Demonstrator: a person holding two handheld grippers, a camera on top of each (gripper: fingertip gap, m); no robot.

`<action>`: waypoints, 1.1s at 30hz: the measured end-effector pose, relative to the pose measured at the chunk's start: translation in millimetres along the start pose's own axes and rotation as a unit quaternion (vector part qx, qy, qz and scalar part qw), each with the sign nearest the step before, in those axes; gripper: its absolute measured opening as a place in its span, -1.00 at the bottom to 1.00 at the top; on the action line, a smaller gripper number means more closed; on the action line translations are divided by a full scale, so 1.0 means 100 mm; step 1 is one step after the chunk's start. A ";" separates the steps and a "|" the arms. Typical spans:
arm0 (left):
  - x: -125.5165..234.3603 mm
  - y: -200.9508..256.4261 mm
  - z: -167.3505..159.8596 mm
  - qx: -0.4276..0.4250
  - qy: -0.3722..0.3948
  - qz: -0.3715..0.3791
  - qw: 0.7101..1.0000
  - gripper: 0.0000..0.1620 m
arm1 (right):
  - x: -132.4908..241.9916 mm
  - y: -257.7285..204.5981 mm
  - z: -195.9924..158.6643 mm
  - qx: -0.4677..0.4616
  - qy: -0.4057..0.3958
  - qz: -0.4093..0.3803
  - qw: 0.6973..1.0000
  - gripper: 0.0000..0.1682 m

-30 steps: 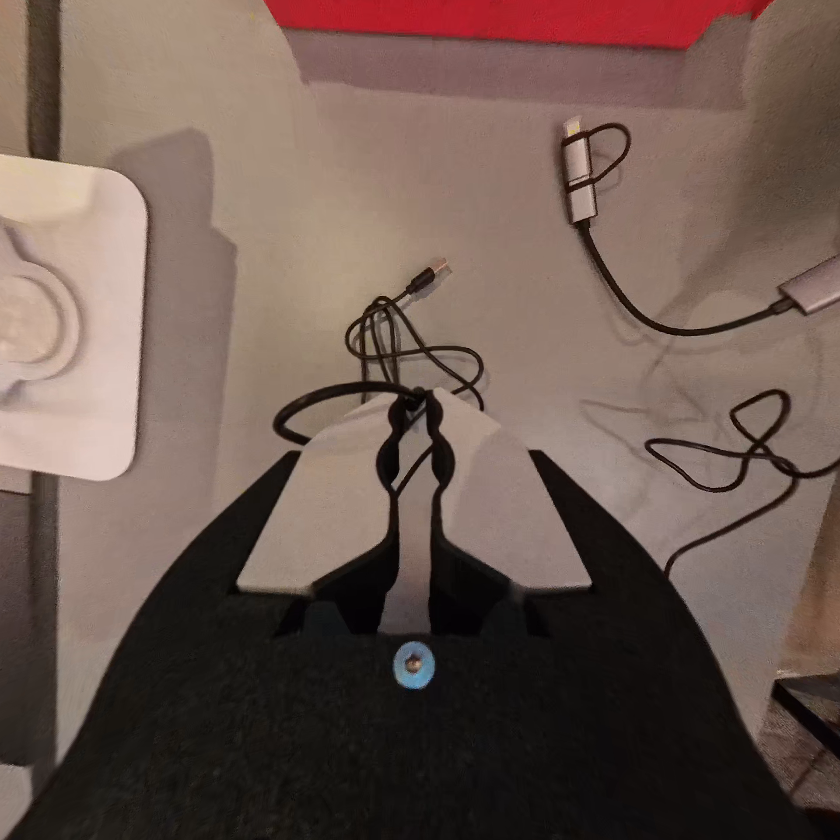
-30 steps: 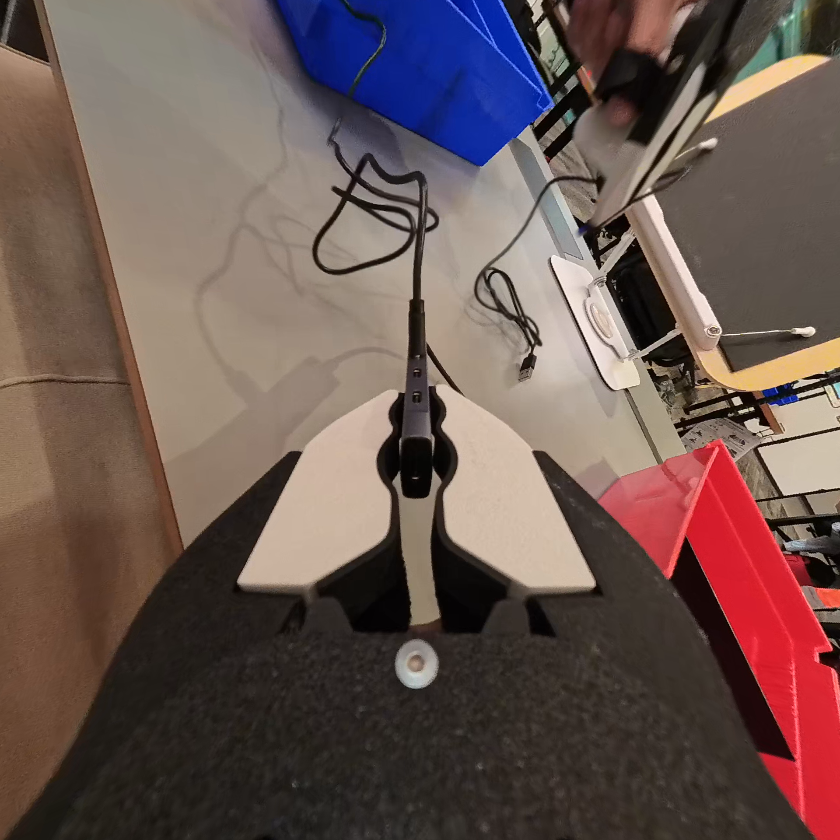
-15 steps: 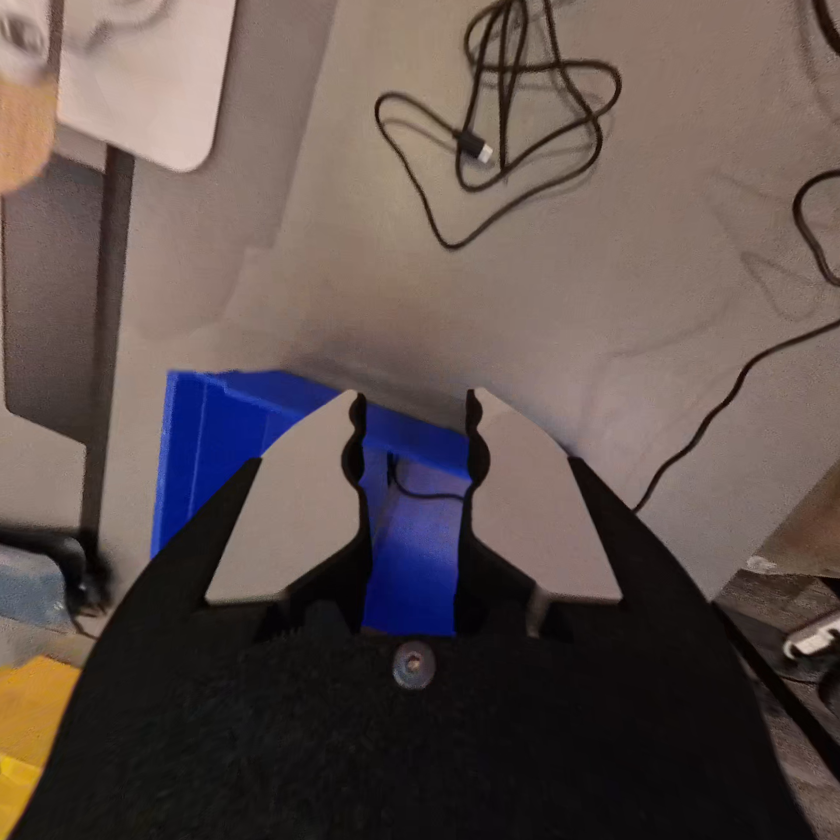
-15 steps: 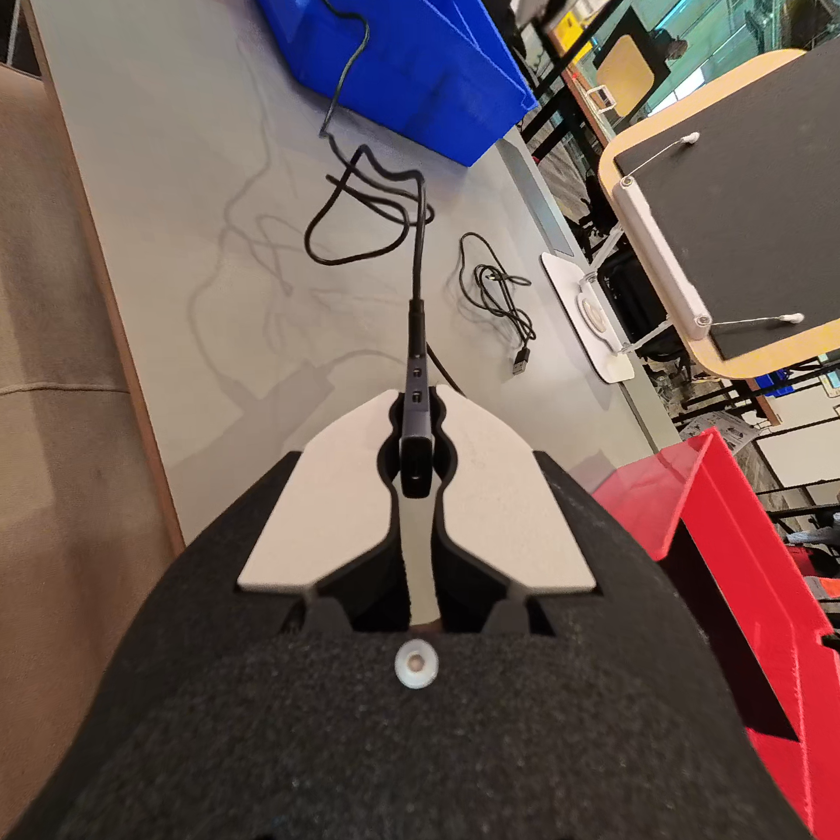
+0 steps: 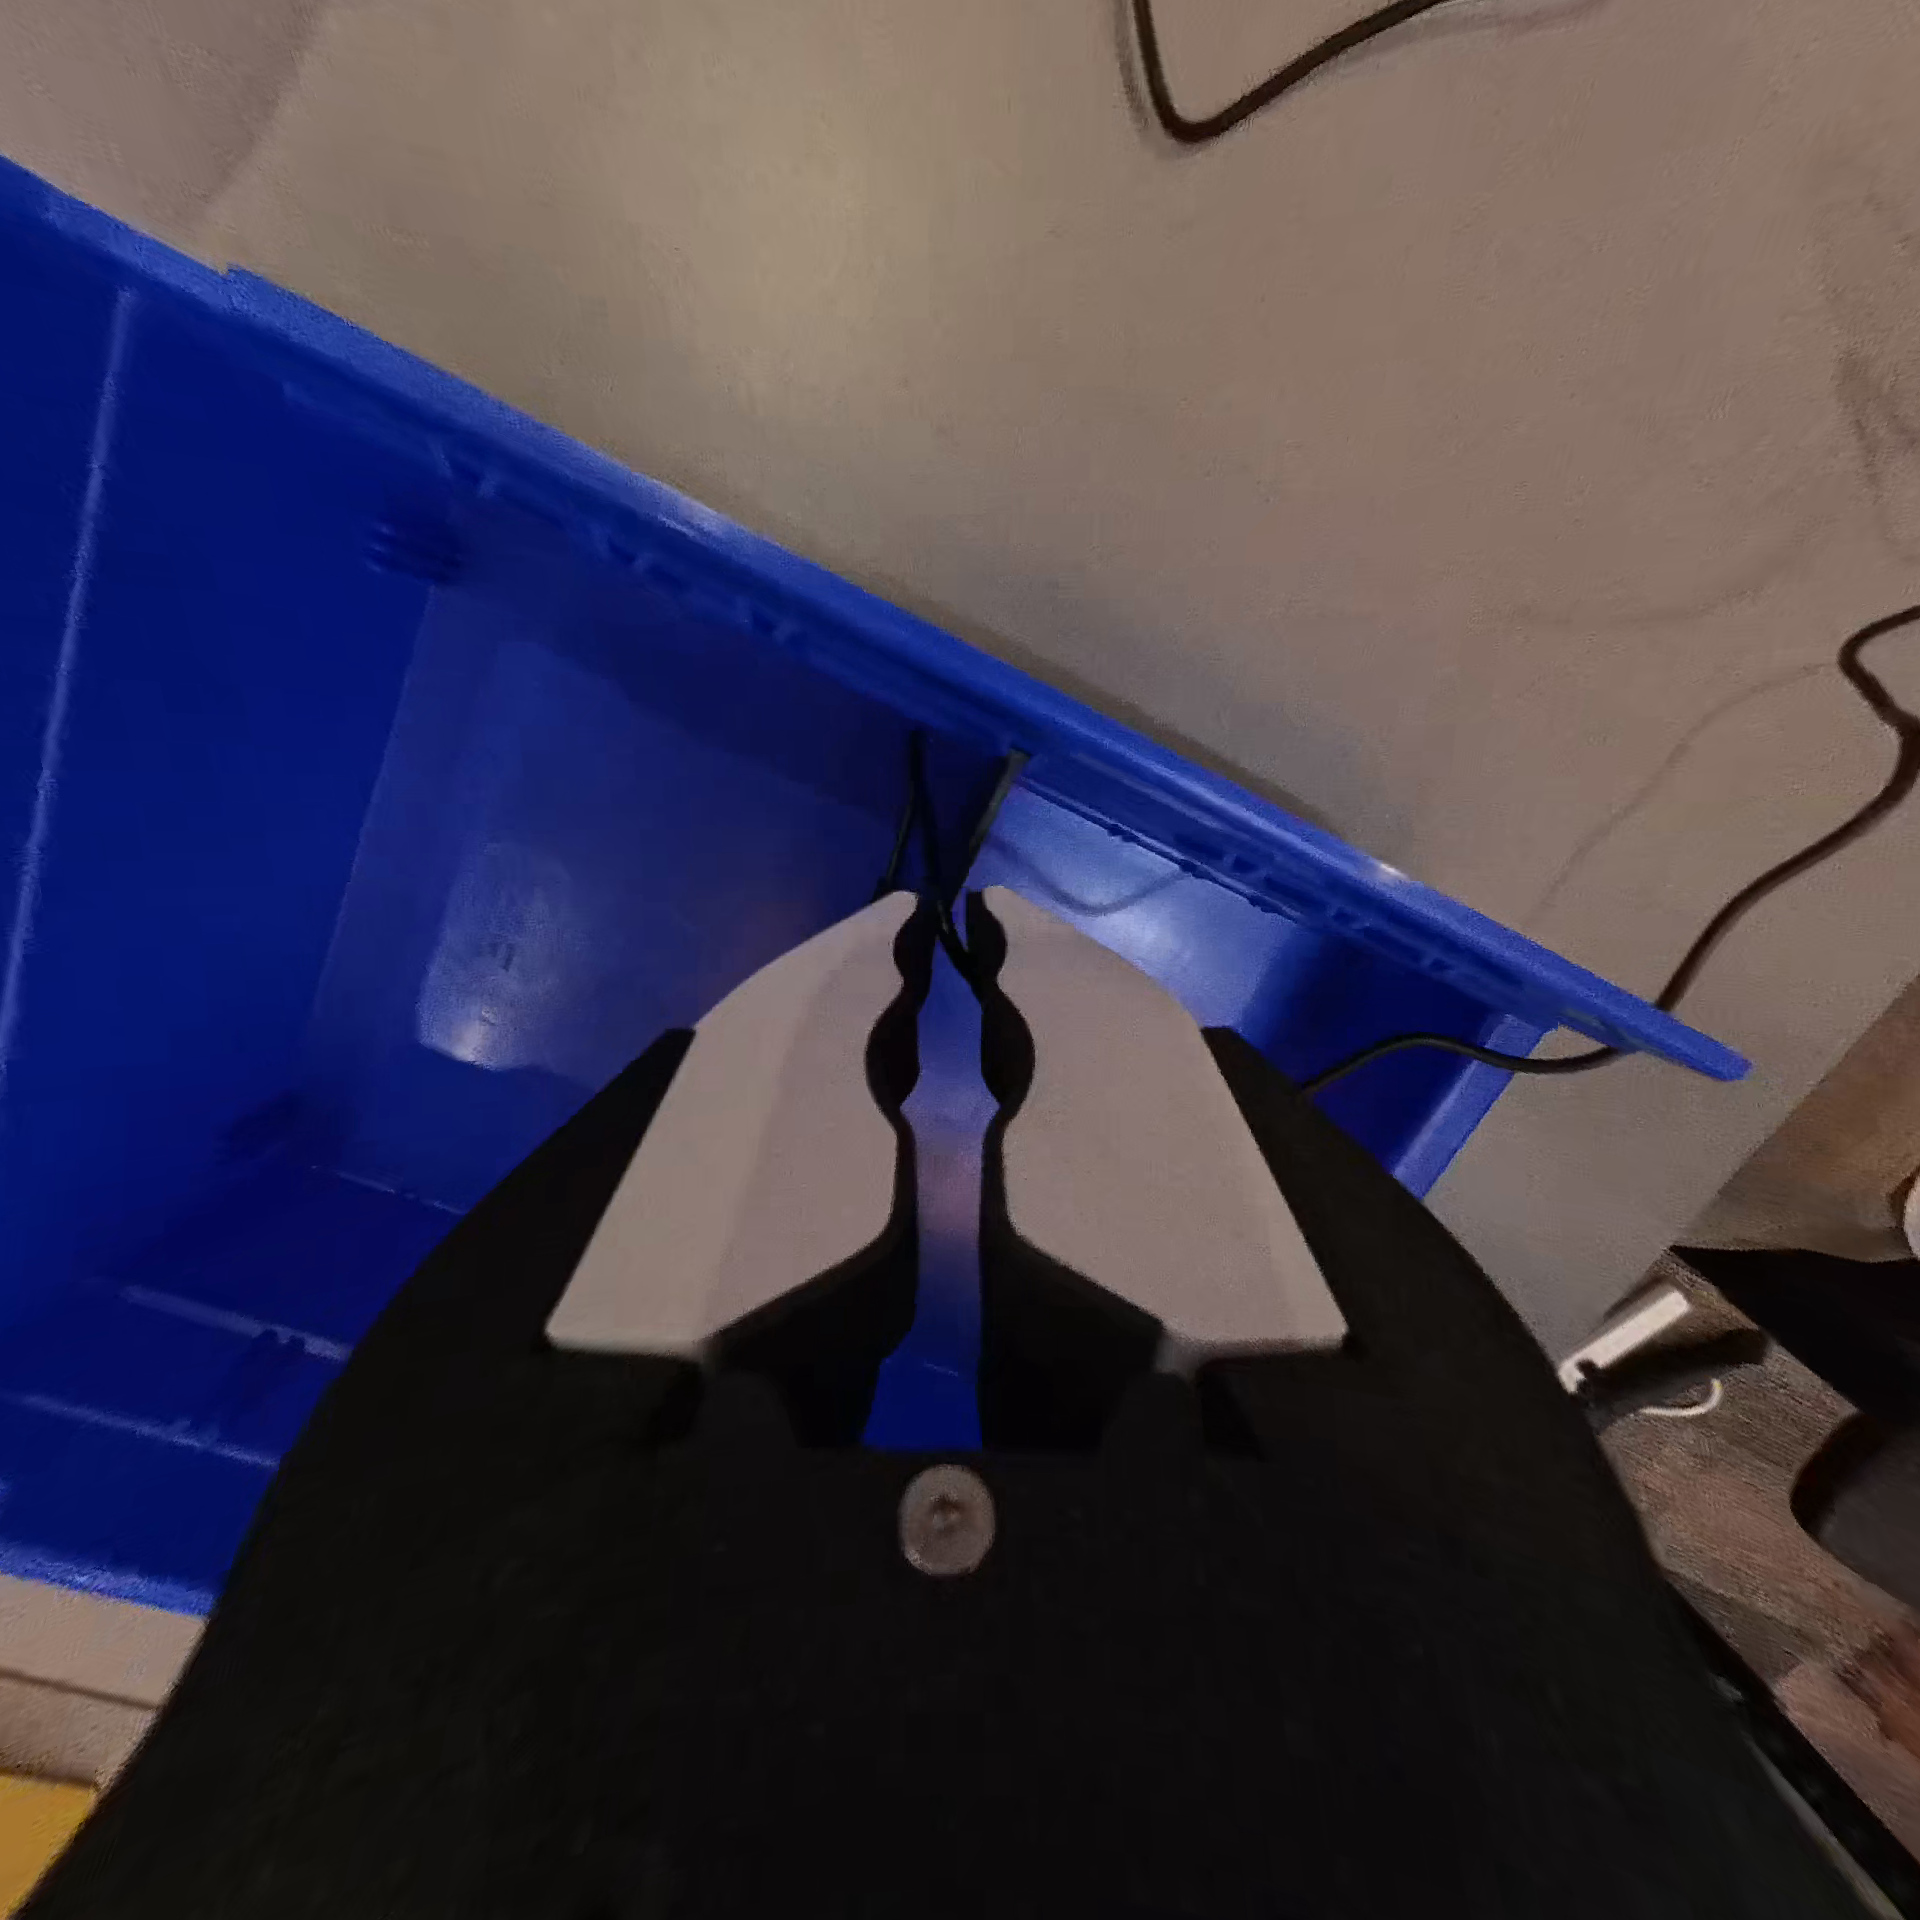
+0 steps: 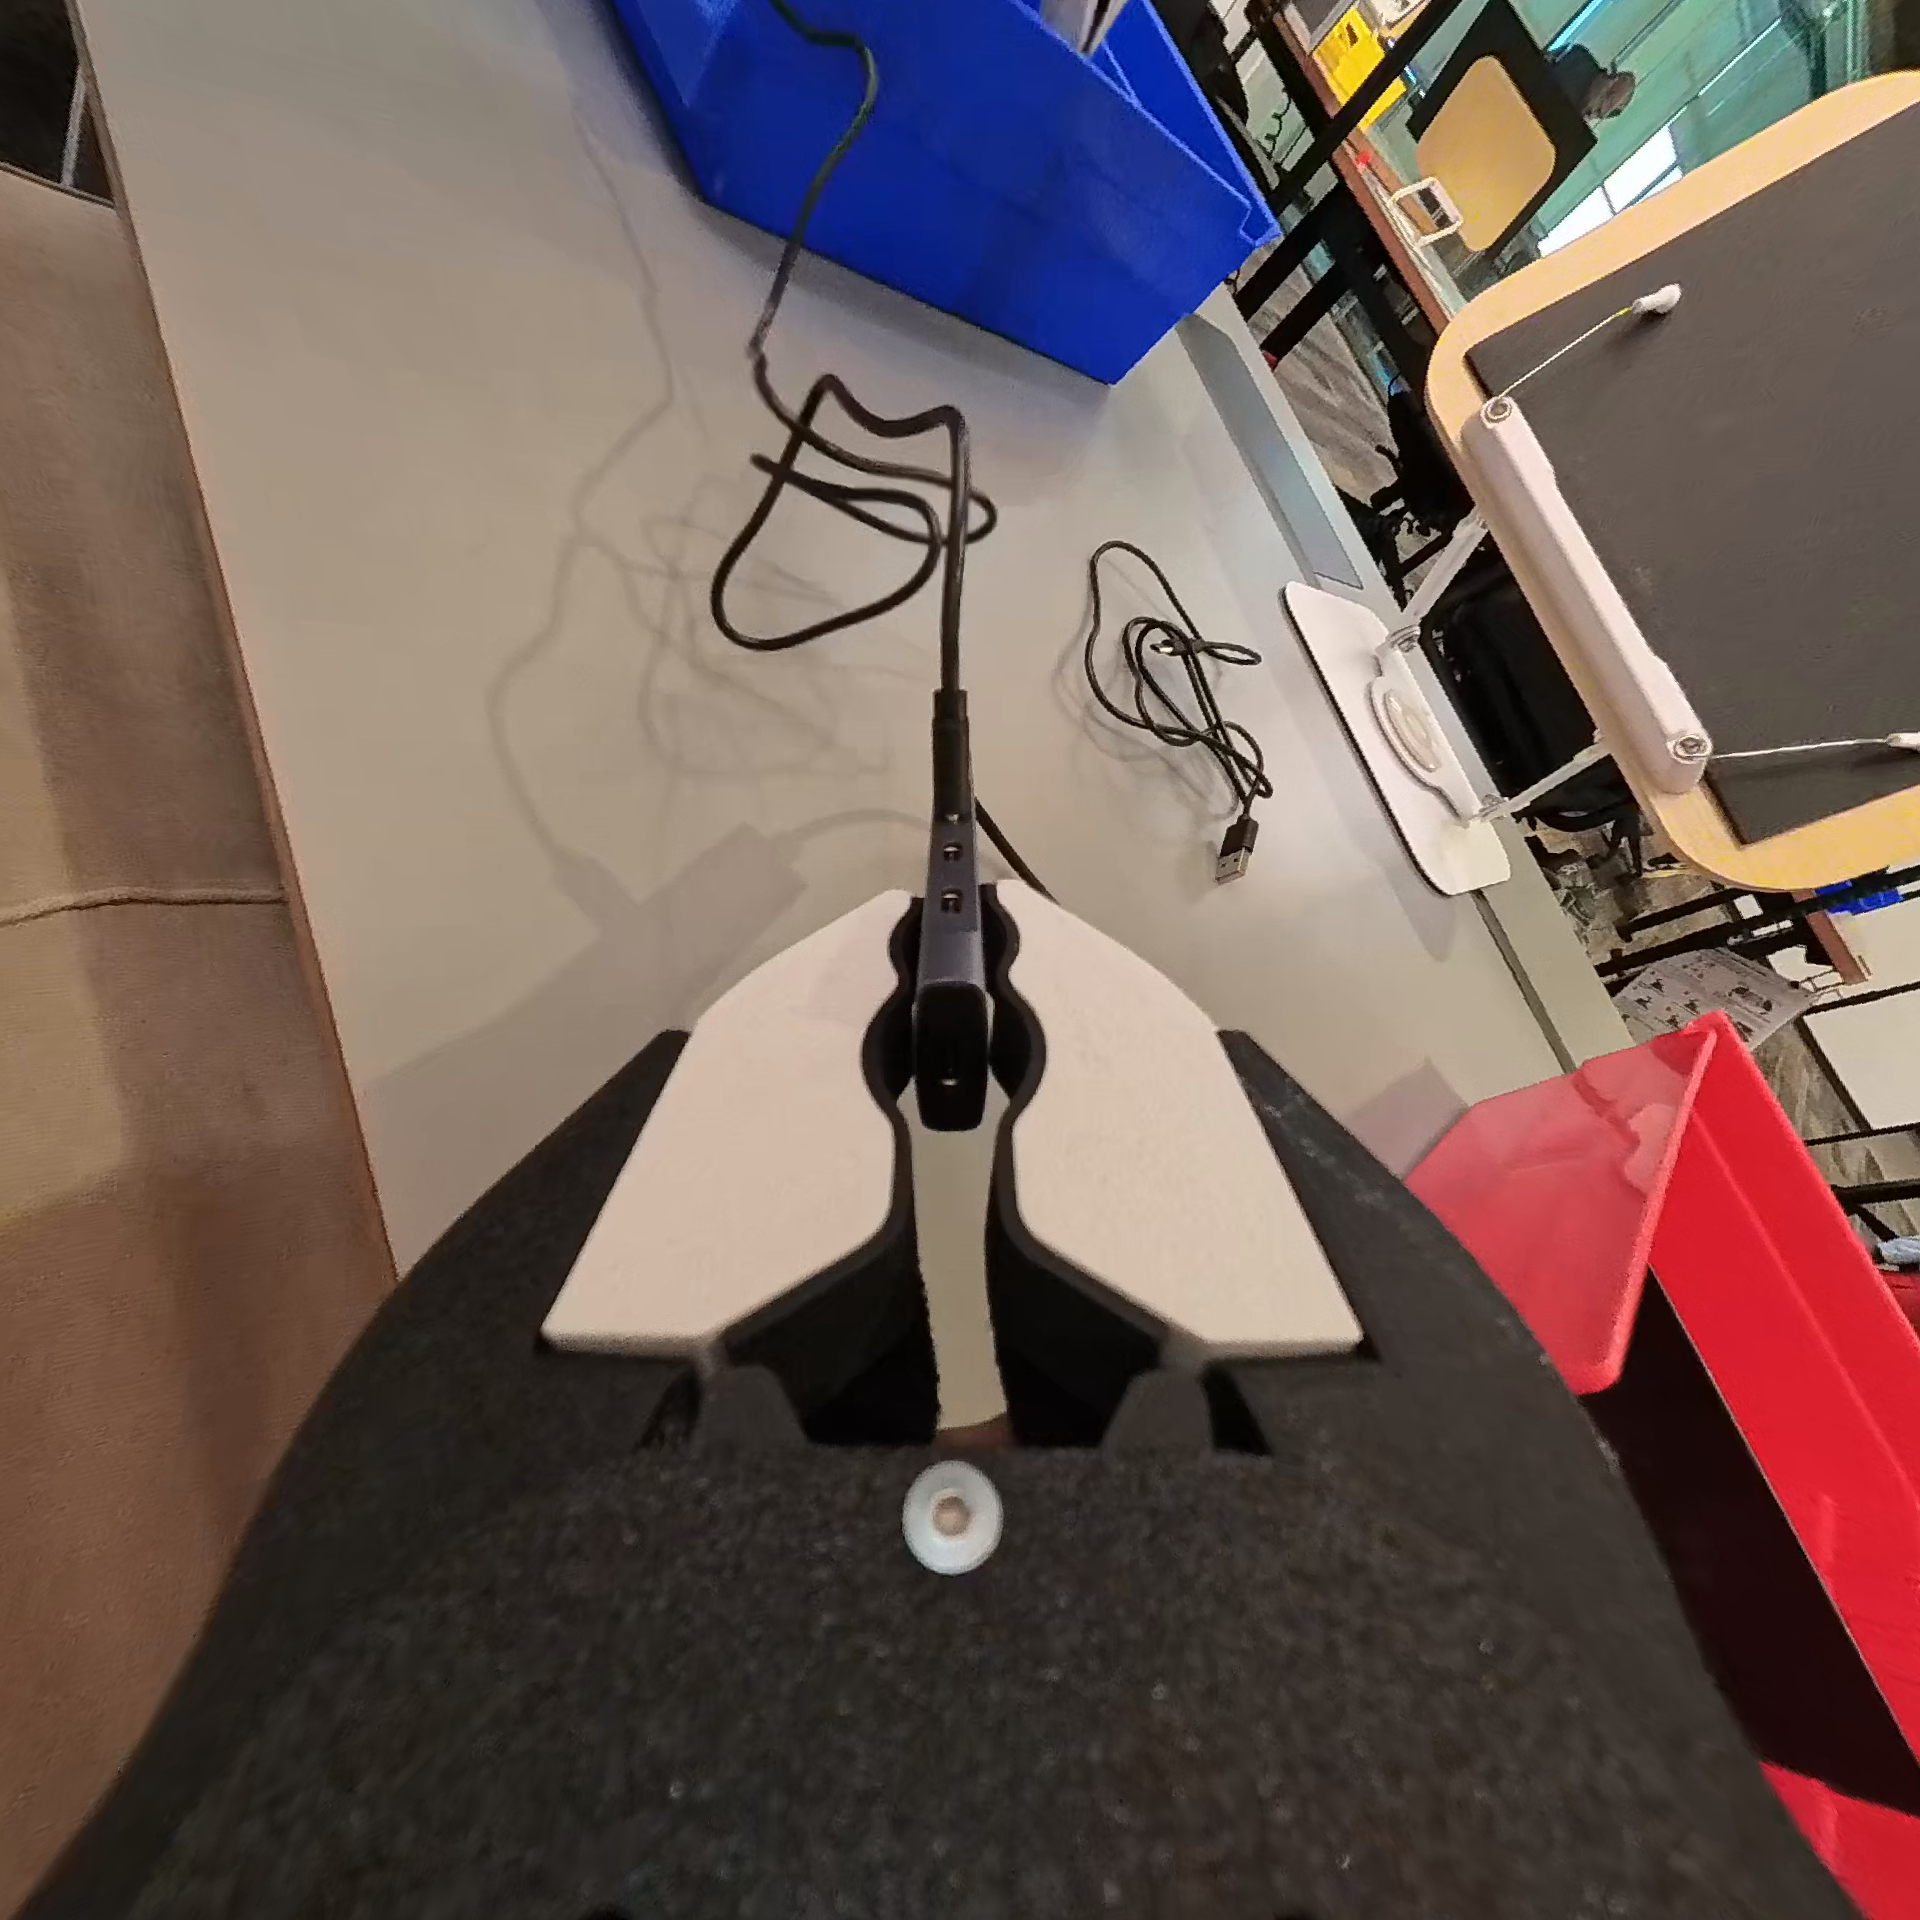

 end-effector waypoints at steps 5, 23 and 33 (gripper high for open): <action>0.56 0.31 0.08 -0.035 0.092 0.035 0.994 -0.96 | 0.02 0.04 -0.03 -0.005 -0.004 -0.013 1.000 -0.89; -0.74 2.17 0.48 -0.162 0.133 0.107 0.972 -0.65 | 0.03 0.06 0.09 -0.014 0.049 -0.042 0.998 -0.89; -1.00 2.97 0.83 -0.089 0.368 -0.019 0.926 -0.49 | -0.10 -0.10 0.31 0.146 0.048 -0.104 0.983 -0.89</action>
Point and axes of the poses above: each gripper's, where its closed fingertips meet, x back along the fingers, z out of its top, y = z × x across the jaws, the point moved 7 cm from there along x, back along the fingers, and after that the axes turned 11 degrees about -z, right-handed, at the moved point
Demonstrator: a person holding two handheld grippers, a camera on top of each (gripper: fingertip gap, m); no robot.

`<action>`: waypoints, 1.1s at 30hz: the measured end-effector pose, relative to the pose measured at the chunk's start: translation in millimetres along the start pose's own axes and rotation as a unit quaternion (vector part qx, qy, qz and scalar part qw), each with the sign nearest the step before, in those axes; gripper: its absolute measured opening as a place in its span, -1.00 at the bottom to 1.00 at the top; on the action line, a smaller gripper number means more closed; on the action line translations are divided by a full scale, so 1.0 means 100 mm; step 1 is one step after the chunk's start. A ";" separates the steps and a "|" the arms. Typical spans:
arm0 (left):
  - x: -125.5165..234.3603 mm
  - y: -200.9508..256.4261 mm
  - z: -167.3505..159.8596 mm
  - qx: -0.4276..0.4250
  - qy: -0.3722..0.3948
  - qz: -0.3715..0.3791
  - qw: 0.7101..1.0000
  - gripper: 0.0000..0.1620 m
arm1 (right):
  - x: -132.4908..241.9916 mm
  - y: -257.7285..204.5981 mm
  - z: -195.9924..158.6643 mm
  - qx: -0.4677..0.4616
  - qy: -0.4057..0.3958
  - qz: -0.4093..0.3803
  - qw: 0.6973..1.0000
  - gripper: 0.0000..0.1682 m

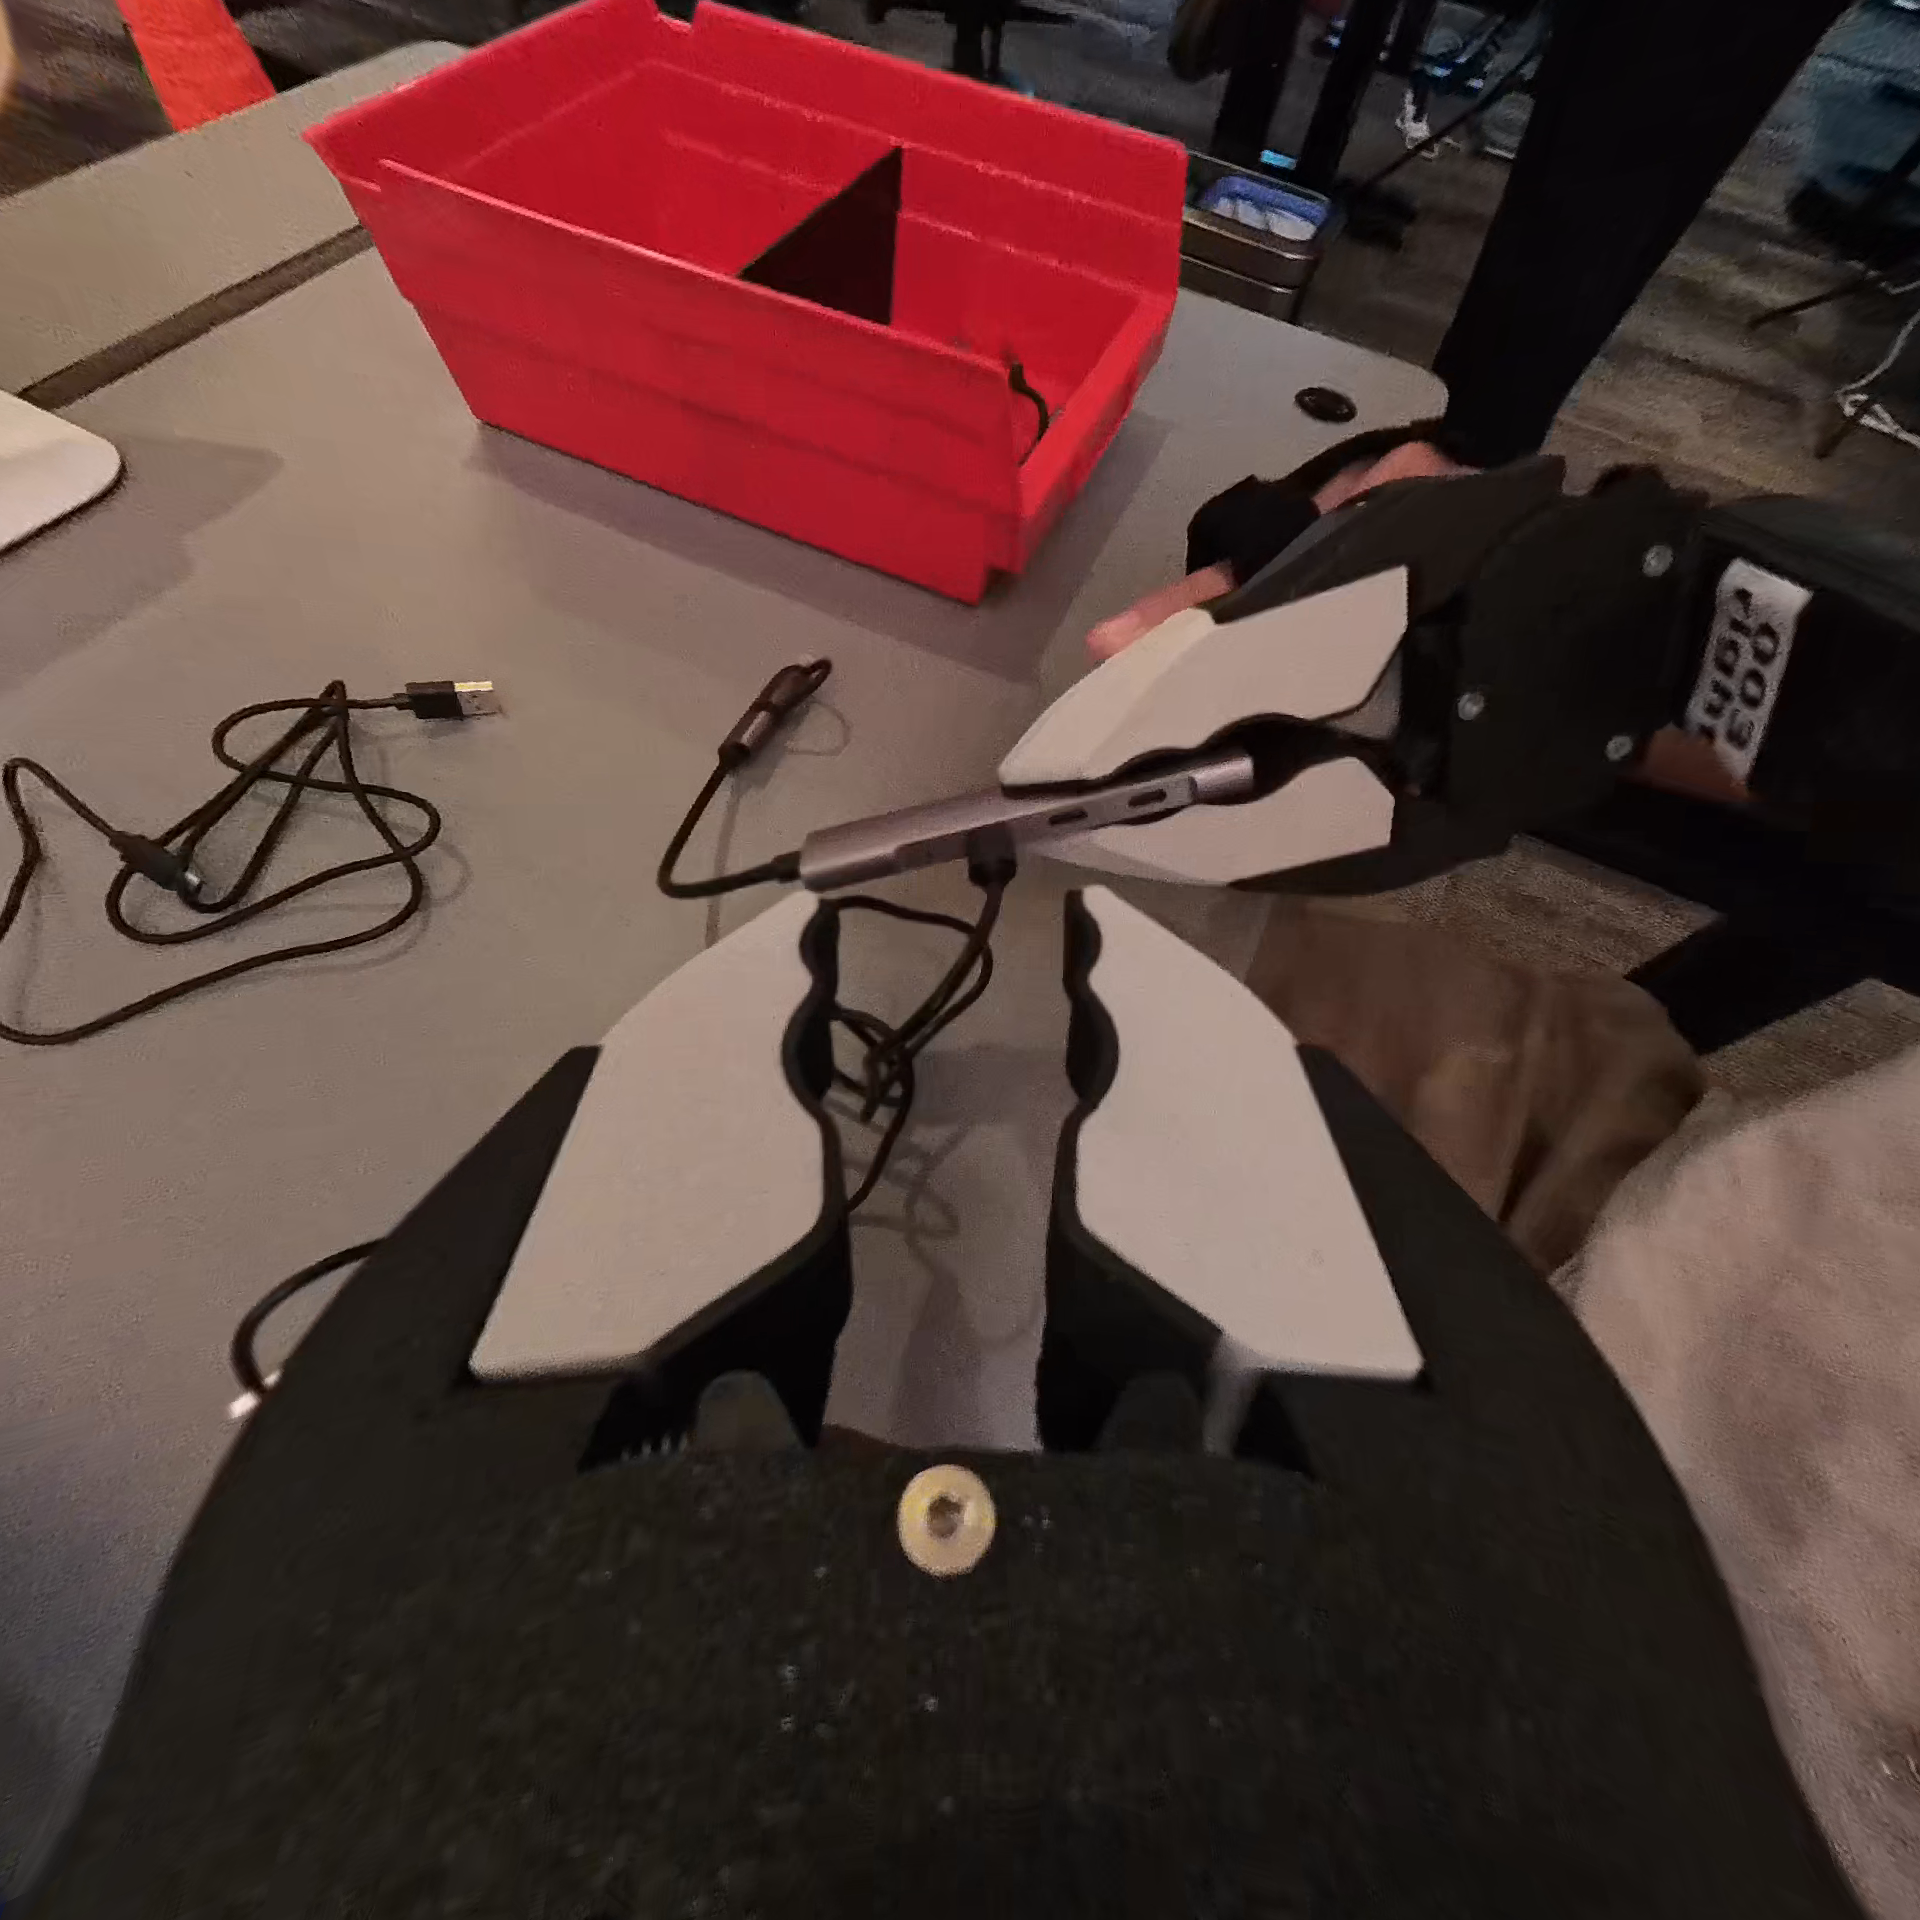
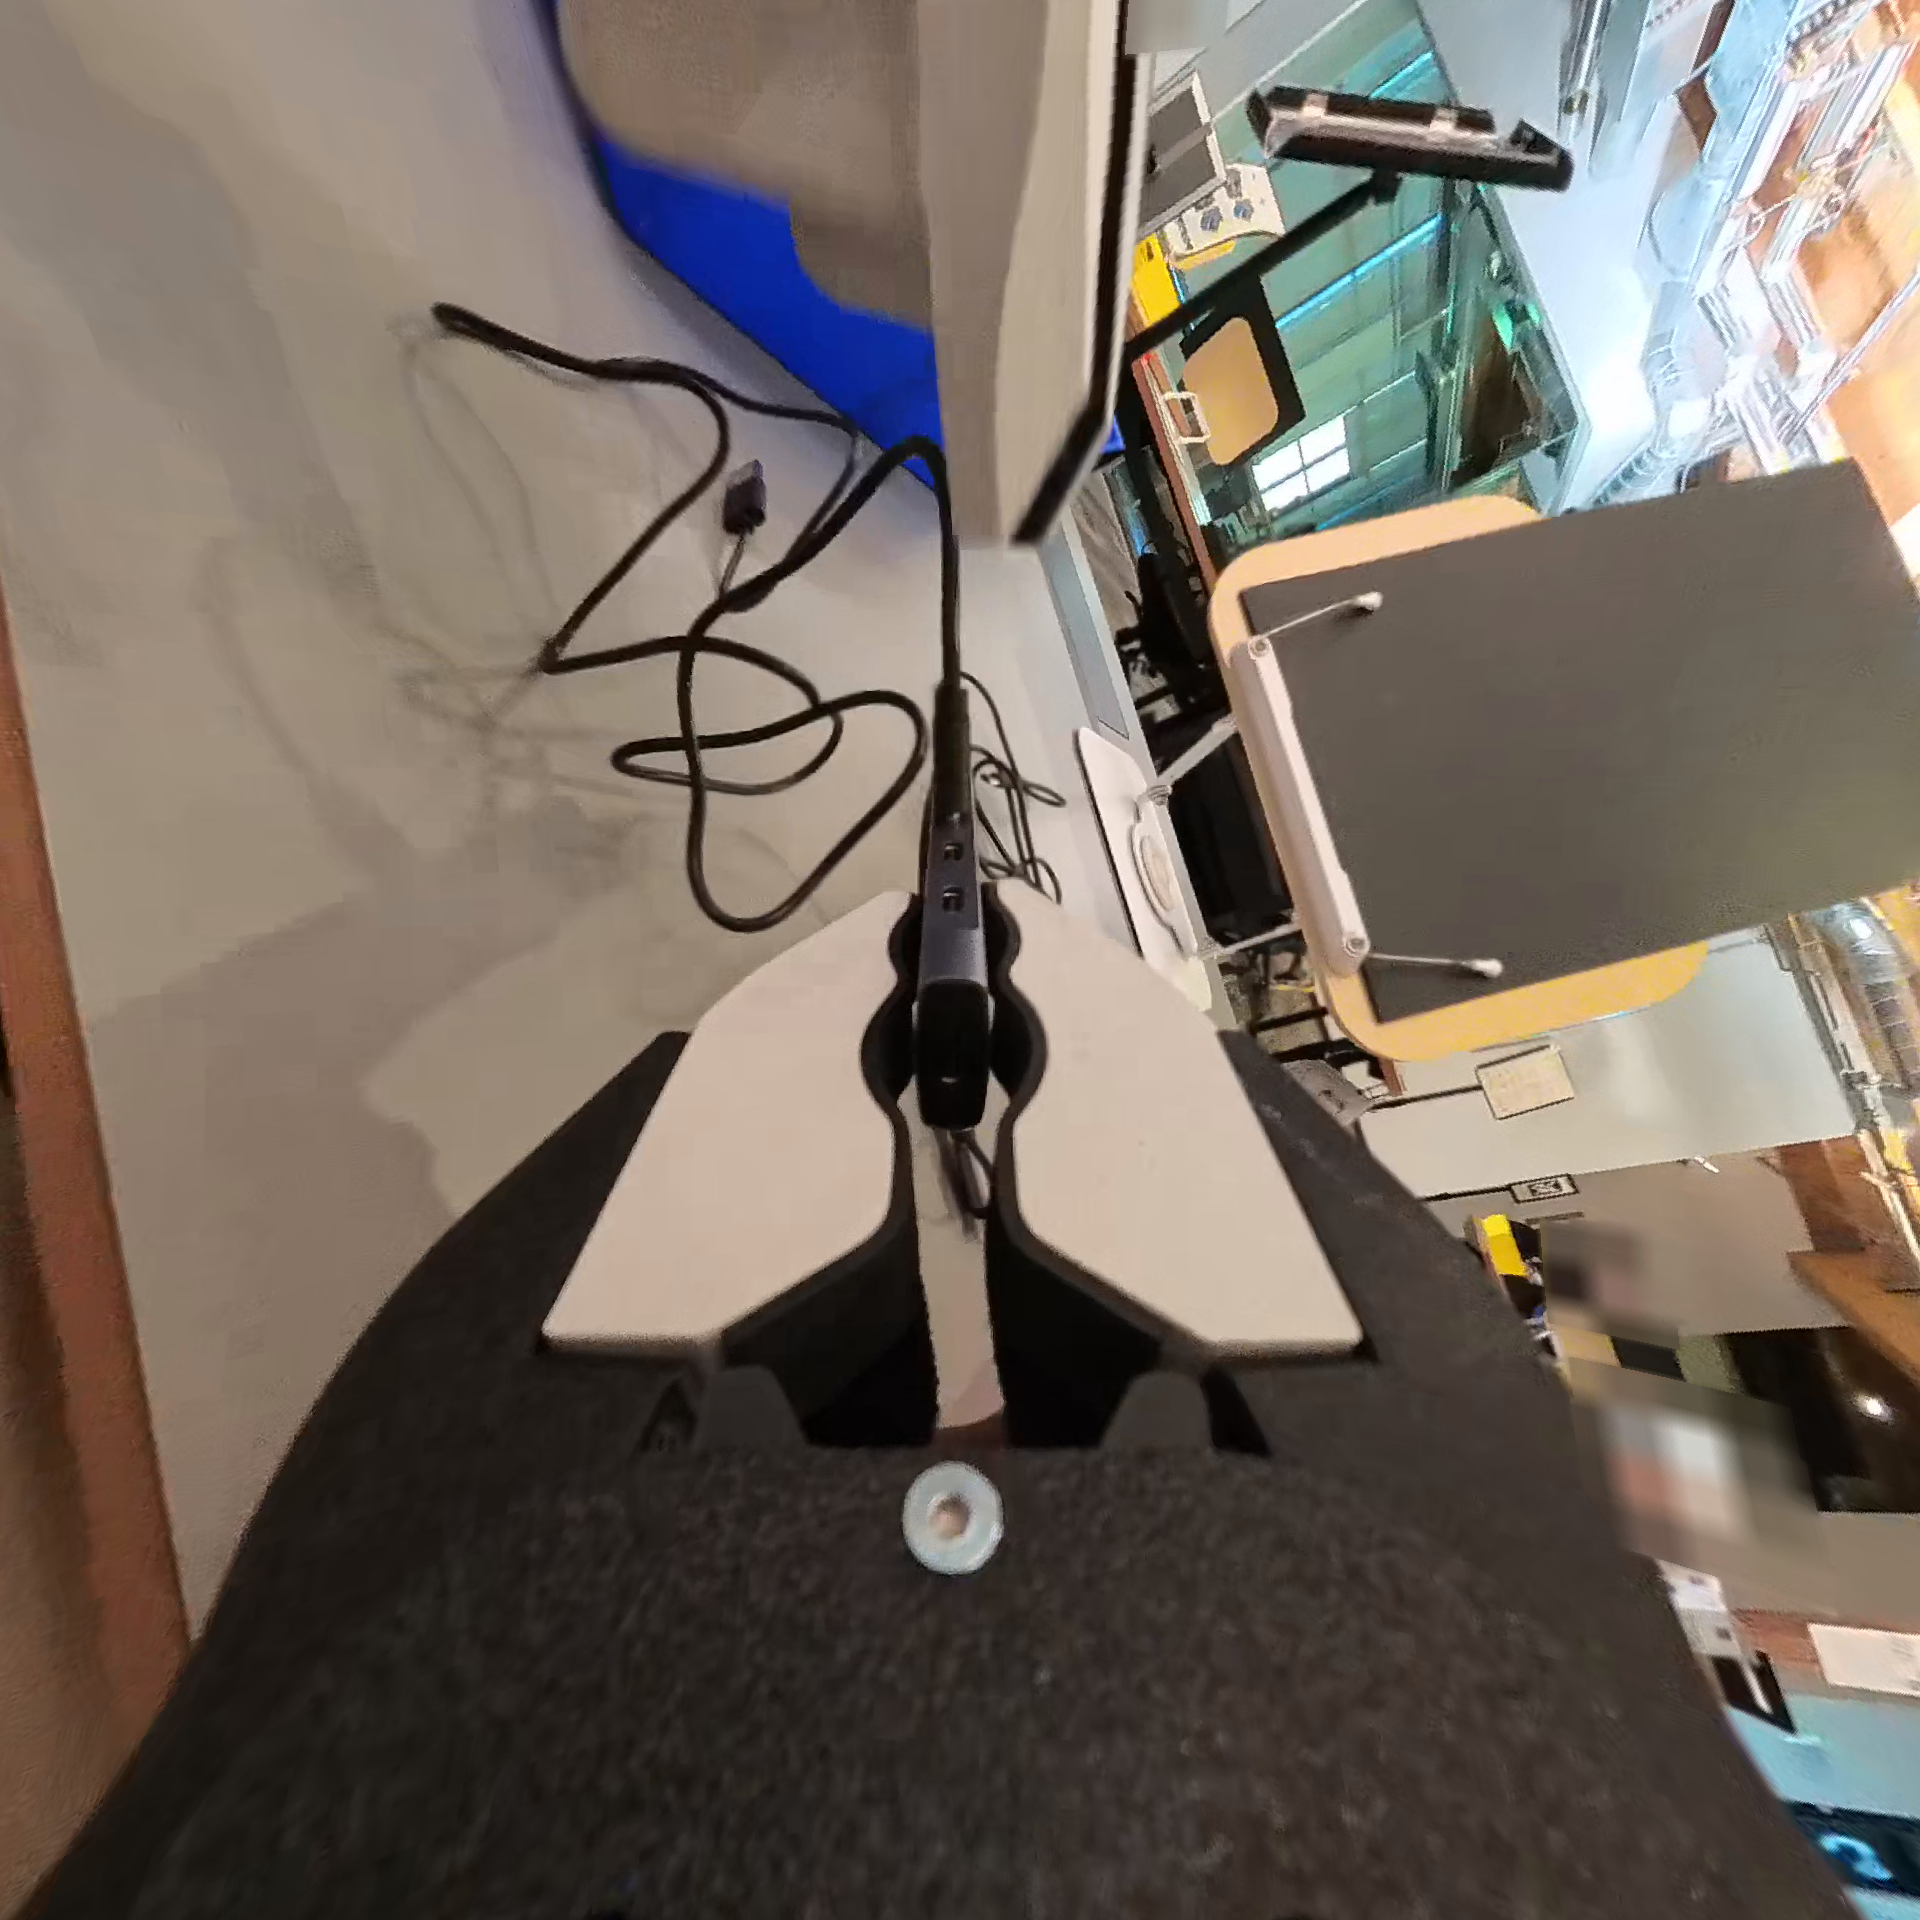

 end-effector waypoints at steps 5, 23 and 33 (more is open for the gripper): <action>-0.22 0.02 -0.09 0.043 0.014 -0.001 0.999 -0.58 | -0.04 -0.03 0.07 0.003 -0.001 -0.008 1.000 -0.89; -0.34 0.04 -0.19 0.037 0.005 0.025 0.999 -0.65 | -0.02 -0.08 0.08 0.016 -0.004 -0.009 1.000 -0.89; -0.35 0.06 -0.17 -0.006 0.004 0.053 0.999 -0.87 | -0.05 -0.05 0.04 -0.015 -0.061 0.000 0.998 -0.88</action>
Point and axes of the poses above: each gripper's, where its closed fingertips meet, x back along the fingers, z out of its top, y = z × x across the jaws, the point moved 7 cm from there along x, back along the fingers, and after that the axes turned 11 degrees about -z, right-handed, at the moved point
